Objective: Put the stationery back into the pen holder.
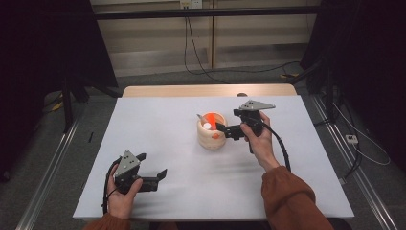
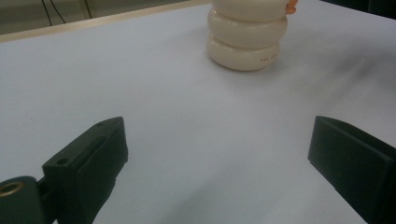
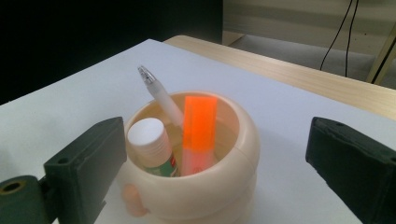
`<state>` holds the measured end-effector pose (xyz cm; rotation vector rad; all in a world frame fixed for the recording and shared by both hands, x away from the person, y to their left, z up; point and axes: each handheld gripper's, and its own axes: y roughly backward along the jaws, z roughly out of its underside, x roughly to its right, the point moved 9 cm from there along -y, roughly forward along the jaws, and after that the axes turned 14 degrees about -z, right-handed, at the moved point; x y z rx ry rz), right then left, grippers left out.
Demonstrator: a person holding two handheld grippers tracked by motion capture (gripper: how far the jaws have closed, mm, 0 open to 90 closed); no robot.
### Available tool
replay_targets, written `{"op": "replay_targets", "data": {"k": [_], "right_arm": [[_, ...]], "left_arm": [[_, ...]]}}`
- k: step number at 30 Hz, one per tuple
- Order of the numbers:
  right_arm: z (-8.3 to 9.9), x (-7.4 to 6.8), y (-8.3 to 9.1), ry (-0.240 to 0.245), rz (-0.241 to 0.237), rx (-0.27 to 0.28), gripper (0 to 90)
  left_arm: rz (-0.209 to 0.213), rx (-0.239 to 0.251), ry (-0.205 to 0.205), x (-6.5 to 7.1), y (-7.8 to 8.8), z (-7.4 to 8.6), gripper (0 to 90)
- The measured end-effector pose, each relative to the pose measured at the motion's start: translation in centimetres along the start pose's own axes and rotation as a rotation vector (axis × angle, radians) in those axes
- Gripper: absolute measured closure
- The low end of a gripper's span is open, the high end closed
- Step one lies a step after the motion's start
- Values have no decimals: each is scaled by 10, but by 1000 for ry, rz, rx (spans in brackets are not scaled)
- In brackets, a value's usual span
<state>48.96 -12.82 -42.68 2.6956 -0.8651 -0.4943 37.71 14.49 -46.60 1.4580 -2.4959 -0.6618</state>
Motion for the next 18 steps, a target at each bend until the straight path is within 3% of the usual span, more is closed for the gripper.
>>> {"op": "replay_targets", "data": {"k": [6, 18], "right_arm": [[3, -4, 7, 7, 11, -3, 39], [21, -13, 19, 27, 33, -54, 47]], "left_arm": [[-7, 4, 19, -1, 3, 1, 46], [-3, 9, 11, -2, 1, -1, 46]]}}
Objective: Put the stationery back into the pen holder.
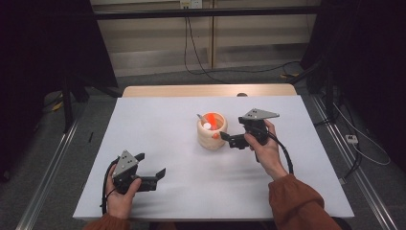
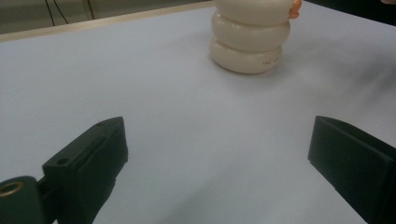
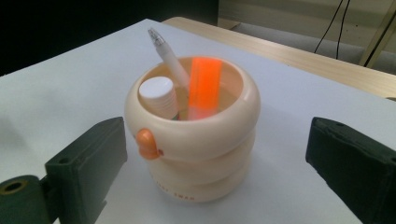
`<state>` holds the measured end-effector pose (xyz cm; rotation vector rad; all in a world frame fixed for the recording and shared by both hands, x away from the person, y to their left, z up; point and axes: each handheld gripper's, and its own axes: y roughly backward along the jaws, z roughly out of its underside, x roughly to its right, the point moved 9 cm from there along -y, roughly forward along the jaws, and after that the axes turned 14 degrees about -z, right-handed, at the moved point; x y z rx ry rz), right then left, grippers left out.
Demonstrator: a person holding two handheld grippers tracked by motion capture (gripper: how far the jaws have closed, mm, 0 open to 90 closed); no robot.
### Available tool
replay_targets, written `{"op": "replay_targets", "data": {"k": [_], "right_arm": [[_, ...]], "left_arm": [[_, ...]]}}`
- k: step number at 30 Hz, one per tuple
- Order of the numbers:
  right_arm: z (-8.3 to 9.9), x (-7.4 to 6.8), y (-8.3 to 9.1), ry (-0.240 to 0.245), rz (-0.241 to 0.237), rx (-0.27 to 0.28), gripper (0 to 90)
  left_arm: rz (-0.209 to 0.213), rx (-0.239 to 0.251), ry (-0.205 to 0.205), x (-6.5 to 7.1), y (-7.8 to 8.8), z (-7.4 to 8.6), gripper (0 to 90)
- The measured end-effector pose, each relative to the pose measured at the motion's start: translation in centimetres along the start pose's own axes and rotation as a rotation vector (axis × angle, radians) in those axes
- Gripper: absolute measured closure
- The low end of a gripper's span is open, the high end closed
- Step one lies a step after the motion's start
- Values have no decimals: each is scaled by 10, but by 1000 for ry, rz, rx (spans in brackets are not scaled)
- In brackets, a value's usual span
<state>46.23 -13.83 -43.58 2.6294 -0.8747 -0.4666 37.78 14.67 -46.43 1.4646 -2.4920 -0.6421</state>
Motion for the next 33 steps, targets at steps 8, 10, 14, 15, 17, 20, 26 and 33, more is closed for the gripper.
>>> {"op": "replay_targets", "data": {"k": [8, 10, 14, 15, 17, 20, 26, 33], "right_arm": [[10, -4, 8, 0, 16, 23, 49], [15, -3, 10, 0, 26, 13, 51], [20, -4, 16, 1, 36, 18, 59], [22, -4, 17, 0, 40, 19, 59], [25, -4, 21, 1, 46, 15, 59], [30, -4, 27, -6, 57, 16, 59], [43, -3, 40, -19, 78, -3, 42], [55, 1, 57, -35, 103, 10, 44]], "left_arm": [[7, 7, 11, 4, 1, -4, 46], [7, 9, 14, 3, 0, -4, 46], [9, 12, 12, 2, 0, -6, 46], [9, 11, 16, 2, 0, -6, 46], [12, 11, 16, 4, 0, -7, 46], [11, 15, 8, 5, 0, -8, 46], [15, 21, 22, 7, -1, -10, 46], [15, 19, 4, 8, -1, -10, 46]]}}
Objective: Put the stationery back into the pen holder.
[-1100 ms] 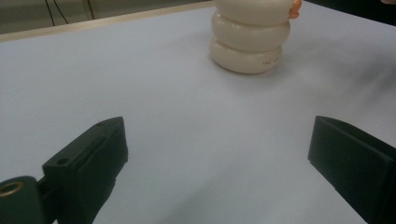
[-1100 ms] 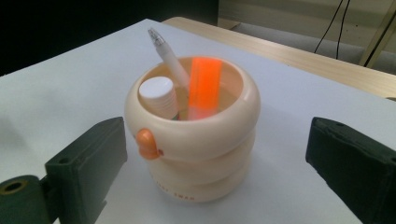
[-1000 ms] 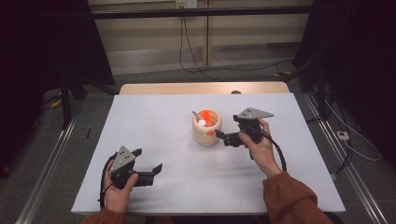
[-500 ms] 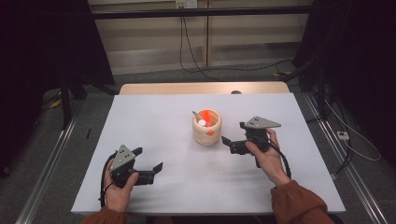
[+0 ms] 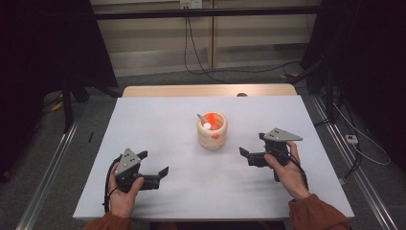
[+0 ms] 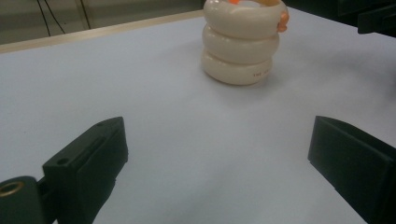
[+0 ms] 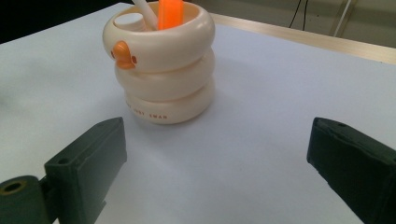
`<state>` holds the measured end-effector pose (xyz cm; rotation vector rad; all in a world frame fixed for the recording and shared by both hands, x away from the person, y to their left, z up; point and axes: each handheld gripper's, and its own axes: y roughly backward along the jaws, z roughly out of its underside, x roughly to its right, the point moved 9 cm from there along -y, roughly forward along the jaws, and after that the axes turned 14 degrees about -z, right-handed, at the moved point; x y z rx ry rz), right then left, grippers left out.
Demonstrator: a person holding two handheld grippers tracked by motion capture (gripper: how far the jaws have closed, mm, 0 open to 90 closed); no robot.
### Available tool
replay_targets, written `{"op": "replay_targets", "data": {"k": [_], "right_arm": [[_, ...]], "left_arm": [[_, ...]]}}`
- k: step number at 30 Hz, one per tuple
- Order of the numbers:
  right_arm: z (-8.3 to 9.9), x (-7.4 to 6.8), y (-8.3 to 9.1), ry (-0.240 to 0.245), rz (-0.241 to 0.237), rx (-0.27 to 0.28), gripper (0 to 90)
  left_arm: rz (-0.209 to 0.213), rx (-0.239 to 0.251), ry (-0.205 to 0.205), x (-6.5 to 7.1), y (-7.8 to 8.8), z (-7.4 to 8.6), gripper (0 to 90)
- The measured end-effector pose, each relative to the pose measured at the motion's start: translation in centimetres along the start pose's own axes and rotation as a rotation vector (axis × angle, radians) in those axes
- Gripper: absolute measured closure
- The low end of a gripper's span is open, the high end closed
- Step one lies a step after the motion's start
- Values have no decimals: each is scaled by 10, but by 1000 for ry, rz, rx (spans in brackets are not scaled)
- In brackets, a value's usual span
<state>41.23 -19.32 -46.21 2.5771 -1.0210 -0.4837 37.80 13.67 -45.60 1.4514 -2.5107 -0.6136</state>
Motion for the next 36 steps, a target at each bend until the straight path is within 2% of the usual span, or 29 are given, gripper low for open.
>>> {"op": "replay_targets", "data": {"k": [4, 7, 12, 20, 25, 36], "right_arm": [[6, 4, 9, -5, 13, 4, 45], [10, 6, 17, -29, 12, 12, 42], [18, 10, 28, -43, 31, 17, 41], [26, 14, 46, -43, 62, 25, 42], [35, 18, 56, -55, 79, 25, 43], [49, 23, 76, -67, 111, 34, 43]], "left_arm": [[3, -6, -3, 1, -1, 1, 46], [2, -7, -10, 1, -1, 1, 46], [1, -7, -2, 1, -1, 1, 46], [-4, -6, -12, 0, -1, 1, 46], [-7, -3, 2, 0, 0, 1, 46], [-22, 0, 4, -1, 1, 1, 46]]}}
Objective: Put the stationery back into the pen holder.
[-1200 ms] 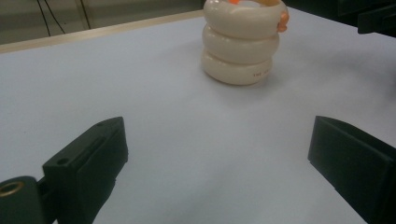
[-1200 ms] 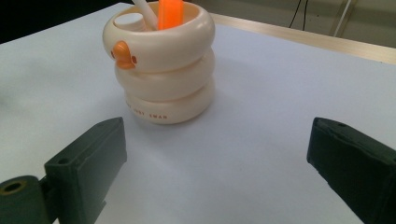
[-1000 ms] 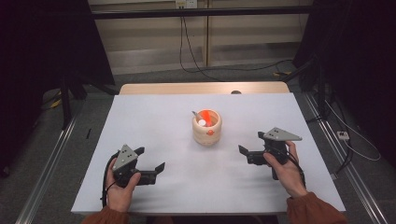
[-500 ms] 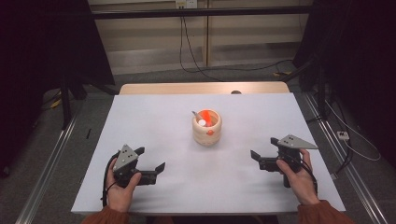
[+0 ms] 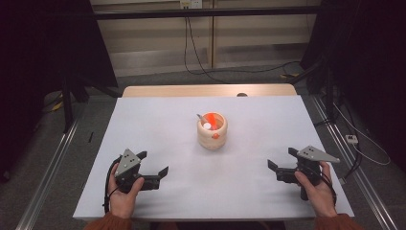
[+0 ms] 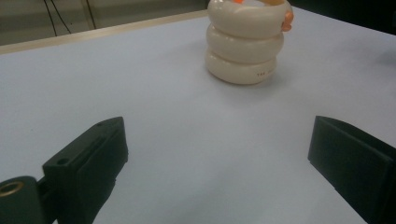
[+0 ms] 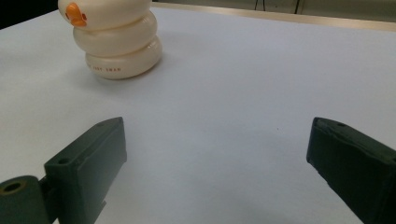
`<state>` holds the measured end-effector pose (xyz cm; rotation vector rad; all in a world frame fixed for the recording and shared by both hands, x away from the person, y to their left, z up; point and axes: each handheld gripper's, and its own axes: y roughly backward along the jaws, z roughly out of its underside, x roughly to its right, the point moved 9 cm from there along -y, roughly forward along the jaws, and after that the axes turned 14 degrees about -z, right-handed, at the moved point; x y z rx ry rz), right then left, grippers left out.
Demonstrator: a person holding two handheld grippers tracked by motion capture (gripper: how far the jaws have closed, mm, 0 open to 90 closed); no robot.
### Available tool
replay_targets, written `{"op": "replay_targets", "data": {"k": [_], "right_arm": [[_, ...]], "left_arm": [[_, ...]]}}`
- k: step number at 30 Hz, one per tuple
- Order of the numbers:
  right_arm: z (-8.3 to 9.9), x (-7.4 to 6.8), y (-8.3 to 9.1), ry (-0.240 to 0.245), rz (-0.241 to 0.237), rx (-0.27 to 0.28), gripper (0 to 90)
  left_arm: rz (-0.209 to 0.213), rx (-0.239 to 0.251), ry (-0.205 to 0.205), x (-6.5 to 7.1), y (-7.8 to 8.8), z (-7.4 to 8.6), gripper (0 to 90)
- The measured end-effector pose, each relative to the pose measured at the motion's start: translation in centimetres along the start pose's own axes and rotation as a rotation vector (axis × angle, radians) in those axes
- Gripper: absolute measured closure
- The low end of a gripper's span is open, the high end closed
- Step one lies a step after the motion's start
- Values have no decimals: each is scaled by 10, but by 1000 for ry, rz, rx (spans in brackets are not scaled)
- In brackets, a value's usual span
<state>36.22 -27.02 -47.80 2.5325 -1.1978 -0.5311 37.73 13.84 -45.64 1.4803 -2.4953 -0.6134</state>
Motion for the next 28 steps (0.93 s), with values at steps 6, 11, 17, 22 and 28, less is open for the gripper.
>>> {"op": "replay_targets", "data": {"k": [6, 11, 17, 22, 28], "right_arm": [[7, 3, 6, -4, 11, -1, 43], [14, 3, 9, -7, 19, -4, 46], [15, 3, 10, 5, 25, 4, 48], [15, 3, 9, 3, 20, 8, 49], [14, 2, 7, 7, 14, 7, 49]], "left_arm": [[-4, -1, -2, -1, 2, 1, 46], [-5, 1, 1, -2, 3, 1, 46], [-7, 8, 4, -5, 5, 1, 46], [1, 1, 10, -4, 3, 2, 46], [2, 7, 6, -5, 3, 2, 46]]}}
